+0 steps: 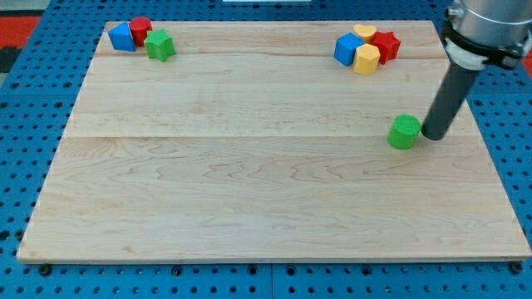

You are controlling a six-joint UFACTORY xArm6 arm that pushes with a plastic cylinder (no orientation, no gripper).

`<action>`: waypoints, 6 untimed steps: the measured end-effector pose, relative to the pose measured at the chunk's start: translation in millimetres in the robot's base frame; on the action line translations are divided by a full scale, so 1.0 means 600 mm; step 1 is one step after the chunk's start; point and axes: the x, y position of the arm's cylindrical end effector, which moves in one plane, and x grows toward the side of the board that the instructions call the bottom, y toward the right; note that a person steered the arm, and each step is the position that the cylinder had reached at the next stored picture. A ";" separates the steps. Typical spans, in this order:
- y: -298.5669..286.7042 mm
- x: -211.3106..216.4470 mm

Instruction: Push the green circle to the bottom right of the red star

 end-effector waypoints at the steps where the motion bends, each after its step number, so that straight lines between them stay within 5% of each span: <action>1: 0.008 0.041; 2: -0.093 0.009; 4: -0.079 -0.132; 5: -0.053 -0.063; 6: -0.127 -0.005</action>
